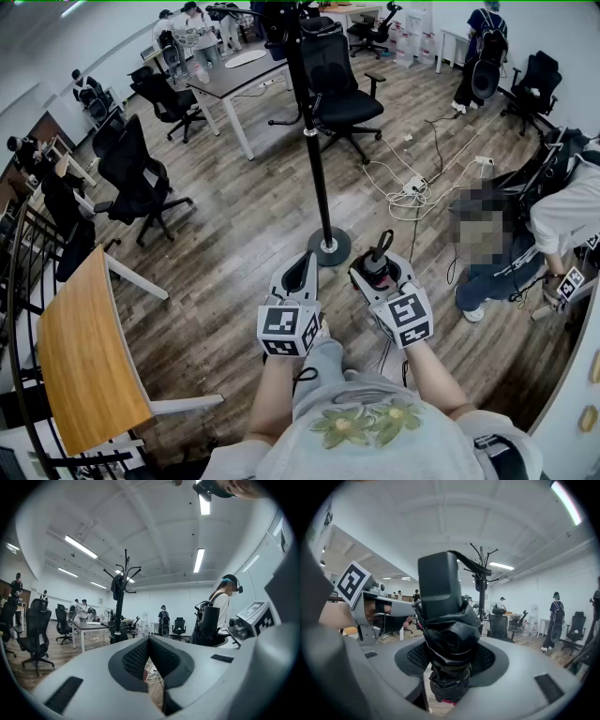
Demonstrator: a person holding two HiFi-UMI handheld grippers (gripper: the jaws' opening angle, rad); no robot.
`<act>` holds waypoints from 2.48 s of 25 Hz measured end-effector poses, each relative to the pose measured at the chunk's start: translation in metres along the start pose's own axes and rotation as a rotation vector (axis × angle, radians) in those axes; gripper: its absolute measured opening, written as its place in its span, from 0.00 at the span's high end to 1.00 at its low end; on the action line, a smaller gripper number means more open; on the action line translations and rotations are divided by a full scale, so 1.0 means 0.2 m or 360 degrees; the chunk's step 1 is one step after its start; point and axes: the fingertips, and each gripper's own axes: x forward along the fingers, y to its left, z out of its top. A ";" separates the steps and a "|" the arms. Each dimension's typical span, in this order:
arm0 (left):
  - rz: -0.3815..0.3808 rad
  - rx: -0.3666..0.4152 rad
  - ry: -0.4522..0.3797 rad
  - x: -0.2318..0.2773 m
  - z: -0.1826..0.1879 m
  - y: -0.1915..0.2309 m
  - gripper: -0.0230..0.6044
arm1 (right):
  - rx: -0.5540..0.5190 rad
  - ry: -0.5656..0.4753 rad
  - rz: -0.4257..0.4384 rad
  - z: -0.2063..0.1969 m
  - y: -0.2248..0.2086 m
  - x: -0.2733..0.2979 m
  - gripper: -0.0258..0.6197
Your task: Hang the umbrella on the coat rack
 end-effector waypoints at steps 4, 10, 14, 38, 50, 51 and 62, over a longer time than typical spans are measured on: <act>0.0007 -0.0011 0.0010 0.09 -0.01 0.10 0.96 | 0.0005 0.0009 0.0027 0.00 -0.02 0.12 0.62; -0.0030 -0.0007 0.0030 0.33 -0.01 0.24 0.96 | 0.0037 0.0031 0.0066 0.02 -0.12 0.38 0.61; -0.0065 -0.0005 0.0046 0.51 -0.01 0.40 0.96 | 0.0041 0.0037 0.0054 0.04 -0.20 0.60 0.61; -0.0284 -0.0027 0.0141 1.29 -0.09 1.08 0.96 | 0.0060 0.0103 -0.0074 0.13 -0.61 1.57 0.61; -0.0276 -0.0012 0.0187 1.55 -0.08 1.13 0.96 | 0.0078 0.0167 0.0013 0.07 -0.80 1.77 0.61; -0.0272 -0.0006 0.0186 1.57 -0.07 1.13 0.96 | 0.0074 0.0181 0.0030 0.06 -0.82 1.79 0.61; -0.0192 -0.0021 0.0222 1.70 -0.10 1.19 0.96 | 0.0050 0.0275 0.0148 -0.07 -0.92 1.96 0.61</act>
